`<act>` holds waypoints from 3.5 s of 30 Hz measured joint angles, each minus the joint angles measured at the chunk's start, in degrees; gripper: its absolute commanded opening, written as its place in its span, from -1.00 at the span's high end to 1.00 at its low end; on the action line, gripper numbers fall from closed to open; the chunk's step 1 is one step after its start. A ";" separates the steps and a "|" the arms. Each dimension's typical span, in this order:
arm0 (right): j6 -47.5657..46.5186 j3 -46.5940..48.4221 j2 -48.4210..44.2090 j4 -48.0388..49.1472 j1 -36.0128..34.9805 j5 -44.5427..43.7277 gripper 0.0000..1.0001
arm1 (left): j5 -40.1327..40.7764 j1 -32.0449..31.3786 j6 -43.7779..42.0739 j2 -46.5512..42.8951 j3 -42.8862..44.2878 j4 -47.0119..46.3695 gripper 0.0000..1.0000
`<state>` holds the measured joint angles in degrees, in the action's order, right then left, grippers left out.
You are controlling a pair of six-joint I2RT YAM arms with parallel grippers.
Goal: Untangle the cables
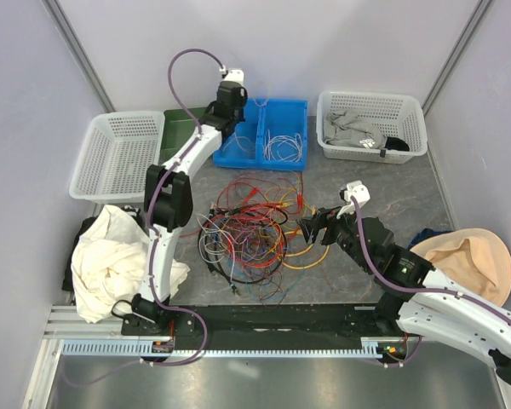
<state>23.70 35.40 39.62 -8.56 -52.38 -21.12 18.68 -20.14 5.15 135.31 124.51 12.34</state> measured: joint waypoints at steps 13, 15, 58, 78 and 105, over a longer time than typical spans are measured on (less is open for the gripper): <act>0.09 -0.39 -2.71 -0.07 0.00 0.04 -0.64 | -3.65 -3.06 2.49 0.83 0.66 3.82 0.06; 0.28 -0.39 -2.71 -0.07 0.00 0.11 -0.64 | -3.43 -2.45 2.51 0.81 0.11 4.11 0.24; 2.60 -0.42 -2.45 -0.98 0.00 0.26 -0.64 | -34.69 -1.64 23.89 -0.13 -4.85 -1.20 -0.05; 2.62 -1.22 -2.23 -1.01 0.00 0.24 -0.63 | -25.92 3.06 26.16 -4.37 -14.82 -3.43 -0.05; 9.55 -8.83 13.92 10.34 -1.09 16.61 -0.60 | -0.04 -28.17 33.27 -87.23 -81.48 -0.70 -0.18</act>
<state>33.26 26.57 53.54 1.78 -53.47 -4.51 18.63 -48.31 38.41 48.07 43.03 11.64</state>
